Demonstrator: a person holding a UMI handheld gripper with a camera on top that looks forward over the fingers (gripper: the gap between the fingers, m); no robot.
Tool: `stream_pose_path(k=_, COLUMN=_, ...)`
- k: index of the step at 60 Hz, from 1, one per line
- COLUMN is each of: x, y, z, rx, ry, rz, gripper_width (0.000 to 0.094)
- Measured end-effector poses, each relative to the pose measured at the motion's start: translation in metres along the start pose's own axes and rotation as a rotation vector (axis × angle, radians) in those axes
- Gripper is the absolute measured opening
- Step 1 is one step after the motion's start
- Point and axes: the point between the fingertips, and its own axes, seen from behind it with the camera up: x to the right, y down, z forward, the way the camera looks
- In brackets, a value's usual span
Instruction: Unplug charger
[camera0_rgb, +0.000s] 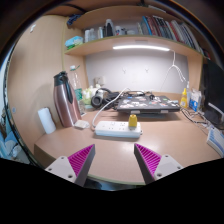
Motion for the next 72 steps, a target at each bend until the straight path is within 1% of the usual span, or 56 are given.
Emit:
stream_pose_path(k=7, x=0.015, y=-0.006, z=0.016, rx=0.011, ry=0.035, rz=-0.015, gripper_width=0.0865)
stream_pose_path(k=13, x=0.033, y=-0.015, z=0.043, rx=0.017, ry=0.075, rz=-0.033, gripper_width=0.0861)
stream_pose_path(k=21, x=0.057, y=-0.025, z=0.083, rx=0.005, ry=0.122, rz=-0.026, gripper_width=0.0850)
stream_pose_path(k=27, x=0.071, y=-0.027, z=0.116, rx=-0.020, ry=0.144, rz=-0.034, gripper_width=0.0849)
stream_pose_path(k=32, x=0.073, y=-0.033, z=0.137, rx=-0.026, ry=0.136, rz=-0.007, gripper_width=0.0832)
stream_pose_path(k=38, x=0.087, y=-0.043, z=0.157, rx=-0.010, ry=0.180, rz=-0.035, gripper_width=0.0781)
stream_pose_path(k=40, x=0.089, y=-0.045, z=0.162, rx=-0.010, ry=0.189, rz=-0.044, gripper_width=0.0752)
stream_pose_path(k=42, x=0.085, y=-0.047, z=0.167, rx=-0.004, ry=0.175, rz=-0.050, gripper_width=0.0699)
stream_pose_path(k=43, x=0.084, y=-0.047, z=0.169, rx=-0.005, ry=0.168, rz=-0.052, gripper_width=0.0701)
stream_pose_path(k=44, x=0.083, y=-0.047, z=0.171, rx=-0.008, ry=0.163, rz=-0.052, gripper_width=0.0636)
stream_pose_path(k=47, x=0.081, y=-0.048, z=0.174, rx=-0.004, ry=0.161, rz=-0.047, gripper_width=0.0487)
stream_pose_path(k=48, x=0.082, y=-0.048, z=0.174, rx=-0.002, ry=0.163, rz=-0.049, gripper_width=0.0392)
stream_pose_path(k=50, x=0.087, y=-0.050, z=0.174, rx=0.003, ry=0.185, rz=-0.064, gripper_width=0.0377)
stream_pose_path(k=51, x=0.087, y=-0.050, z=0.174, rx=0.005, ry=0.189, rz=-0.073, gripper_width=0.0317)
stream_pose_path(k=56, x=0.086, y=-0.050, z=0.174, rx=0.008, ry=0.182, rz=-0.067, gripper_width=0.0267)
stream_pose_path(k=60, x=0.085, y=-0.050, z=0.174, rx=0.014, ry=0.159, rz=-0.039, gripper_width=0.0211)
stream_pose_path(k=64, x=0.084, y=-0.051, z=0.174, rx=0.017, ry=0.143, rz=-0.033, gripper_width=0.0177)
stream_pose_path(k=72, x=0.084, y=-0.052, z=0.170, rx=0.020, ry=0.141, rz=-0.028, gripper_width=0.0162)
